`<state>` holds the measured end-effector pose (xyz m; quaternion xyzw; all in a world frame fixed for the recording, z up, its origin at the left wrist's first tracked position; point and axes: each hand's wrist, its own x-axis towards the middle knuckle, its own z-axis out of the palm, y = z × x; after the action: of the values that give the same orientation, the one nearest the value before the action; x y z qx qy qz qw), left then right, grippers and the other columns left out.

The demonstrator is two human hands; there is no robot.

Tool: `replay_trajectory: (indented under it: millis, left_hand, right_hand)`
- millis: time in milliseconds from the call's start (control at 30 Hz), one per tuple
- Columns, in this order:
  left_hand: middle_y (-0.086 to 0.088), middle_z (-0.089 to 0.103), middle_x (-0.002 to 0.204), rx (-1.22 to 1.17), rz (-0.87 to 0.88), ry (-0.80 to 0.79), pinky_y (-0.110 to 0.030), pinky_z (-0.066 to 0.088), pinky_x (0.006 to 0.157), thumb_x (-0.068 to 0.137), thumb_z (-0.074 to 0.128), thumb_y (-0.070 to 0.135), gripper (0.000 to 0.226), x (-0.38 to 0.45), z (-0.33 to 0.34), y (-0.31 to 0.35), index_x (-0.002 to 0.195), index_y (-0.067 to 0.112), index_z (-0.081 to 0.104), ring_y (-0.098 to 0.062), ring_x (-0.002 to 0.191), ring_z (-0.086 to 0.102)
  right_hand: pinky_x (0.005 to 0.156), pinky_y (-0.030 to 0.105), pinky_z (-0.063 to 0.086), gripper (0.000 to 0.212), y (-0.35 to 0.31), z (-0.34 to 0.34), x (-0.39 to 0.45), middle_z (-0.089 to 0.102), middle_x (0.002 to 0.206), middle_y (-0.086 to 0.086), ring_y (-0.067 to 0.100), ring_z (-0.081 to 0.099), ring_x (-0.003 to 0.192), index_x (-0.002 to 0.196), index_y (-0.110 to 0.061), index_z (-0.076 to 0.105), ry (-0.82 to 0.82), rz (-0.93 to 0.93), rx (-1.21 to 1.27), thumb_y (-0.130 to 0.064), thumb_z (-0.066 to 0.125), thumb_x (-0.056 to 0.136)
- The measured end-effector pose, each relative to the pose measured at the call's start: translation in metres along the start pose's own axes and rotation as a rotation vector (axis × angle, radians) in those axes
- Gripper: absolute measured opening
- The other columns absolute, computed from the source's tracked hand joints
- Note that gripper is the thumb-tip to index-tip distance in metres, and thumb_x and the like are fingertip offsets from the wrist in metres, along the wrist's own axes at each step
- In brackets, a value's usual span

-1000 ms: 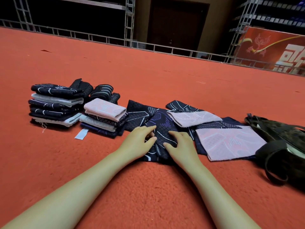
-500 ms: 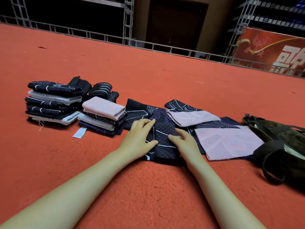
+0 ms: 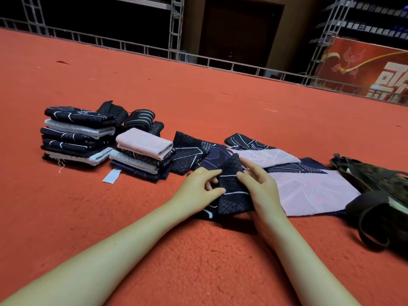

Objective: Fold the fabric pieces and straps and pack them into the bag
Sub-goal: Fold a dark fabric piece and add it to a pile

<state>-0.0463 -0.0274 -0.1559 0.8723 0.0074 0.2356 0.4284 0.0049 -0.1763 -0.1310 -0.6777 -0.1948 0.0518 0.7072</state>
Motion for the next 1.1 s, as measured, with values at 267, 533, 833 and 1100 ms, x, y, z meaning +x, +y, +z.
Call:
replay_trajectory:
  millis: [267,533,833,1100]
  left_hand:
    - [-0.009,0.068,0.107,-0.687,-0.384,-0.088,-0.032,0.053,0.083,0.101,0.035,0.02,0.028,0.002,-0.001,0.017,0.105,0.018,0.063,-0.021,0.088,0.066]
    - [0.001,0.071,0.092,-1.024,-0.426,0.053,-0.024,0.055,0.077,0.098,0.041,0.009,0.022,-0.002,0.001,0.028,0.108,0.014,0.059,-0.01,0.08,0.068]
    - [-0.009,0.039,0.132,0.341,-0.233,-0.046,-0.035,0.026,0.109,0.092,0.04,0.012,0.055,0.0,-0.009,-0.006,0.144,0.027,0.032,-0.027,0.124,0.031]
    - [-0.007,0.042,0.132,0.238,-0.177,-0.01,-0.028,0.024,0.105,0.085,0.049,0.012,0.056,0.001,-0.017,-0.006,0.138,0.026,0.041,-0.025,0.125,0.031]
  right_hand:
    - [0.047,0.013,0.042,0.038,0.004,0.005,-0.007,0.063,0.089,-0.001,0.001,0.056,0.061,0.118,-0.025,0.063,-0.208,0.07,-0.177,0.0,0.055,0.089]
    - [0.06,0.013,0.049,0.057,0.007,0.012,-0.007,0.06,0.103,0.001,0.007,0.061,0.082,0.133,-0.027,0.044,-0.126,0.091,-0.183,-0.013,0.07,0.084]
    - [0.044,0.019,0.043,0.057,0.005,0.015,-0.011,0.064,0.092,-0.001,0.005,0.055,0.049,0.139,-0.022,0.037,-0.191,0.223,-0.218,-0.012,0.063,0.089]
    - [0.045,0.016,0.045,0.052,0.005,0.016,-0.014,0.063,0.084,0.0,-0.004,0.057,0.052,0.134,-0.017,0.048,-0.156,0.174,-0.193,0.004,0.056,0.086]
